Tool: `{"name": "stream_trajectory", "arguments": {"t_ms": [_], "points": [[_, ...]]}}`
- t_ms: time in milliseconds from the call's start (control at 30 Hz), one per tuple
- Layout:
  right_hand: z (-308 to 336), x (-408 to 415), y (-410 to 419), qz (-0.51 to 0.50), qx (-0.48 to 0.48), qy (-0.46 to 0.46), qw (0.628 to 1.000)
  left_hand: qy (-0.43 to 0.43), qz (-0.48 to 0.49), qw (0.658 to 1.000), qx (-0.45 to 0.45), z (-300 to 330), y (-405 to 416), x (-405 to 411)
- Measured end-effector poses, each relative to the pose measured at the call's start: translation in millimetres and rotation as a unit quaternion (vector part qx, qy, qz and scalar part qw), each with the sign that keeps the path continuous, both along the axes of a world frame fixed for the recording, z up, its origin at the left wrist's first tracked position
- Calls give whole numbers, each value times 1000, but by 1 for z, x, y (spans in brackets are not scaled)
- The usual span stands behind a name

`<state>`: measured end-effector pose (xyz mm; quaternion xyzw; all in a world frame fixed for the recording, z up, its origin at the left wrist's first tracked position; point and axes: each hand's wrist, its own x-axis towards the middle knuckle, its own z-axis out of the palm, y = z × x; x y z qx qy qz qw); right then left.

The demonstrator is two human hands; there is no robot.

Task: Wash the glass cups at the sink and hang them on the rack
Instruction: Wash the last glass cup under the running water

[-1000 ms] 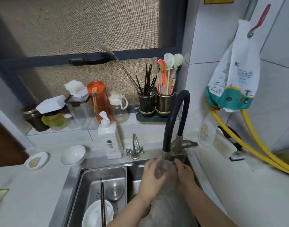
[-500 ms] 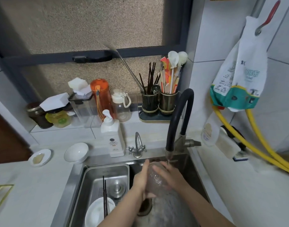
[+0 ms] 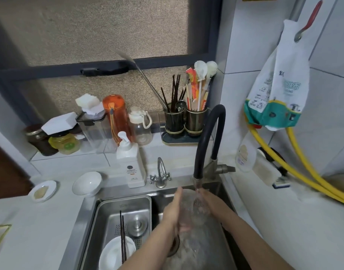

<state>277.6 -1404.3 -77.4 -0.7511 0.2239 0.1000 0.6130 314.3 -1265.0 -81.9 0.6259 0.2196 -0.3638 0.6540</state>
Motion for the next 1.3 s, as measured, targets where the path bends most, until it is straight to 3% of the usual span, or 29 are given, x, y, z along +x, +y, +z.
{"name": "stream_trajectory", "arguments": {"t_ms": [133,300,433,533,667,767,867,967,1033,1100,1200,1300], "points": [[-3,-10,2,-22,78,-83,993,120,-51,991,-32,-14,-1,9],[-6,-7,7,-87,148,-103,980,116,-68,991,-25,-27,-8,9],[-16,0,10,-145,174,-62,972,-89,-35,993,75,-32,-9,16],[-23,2,10,-141,170,-37,975,-284,-124,949,52,-22,0,15],[-18,2,14,-136,194,-38,971,-383,-283,876,75,-19,17,0],[-18,2,15,-133,225,-45,964,-425,-293,850,108,0,17,-7],[-18,0,8,-99,161,-27,982,-415,-246,871,88,8,12,-3],[-5,-8,4,-16,-44,-14,999,-383,-208,896,82,5,12,3],[0,-14,3,33,-240,-37,970,-373,-202,901,86,1,16,6],[3,-20,6,51,-316,-100,942,-369,-227,897,86,-4,18,7],[-1,-17,13,108,-212,-99,966,-358,-276,889,70,-10,14,6],[-1,-12,19,144,-50,-40,988,-396,-330,852,93,-5,12,6]]}}
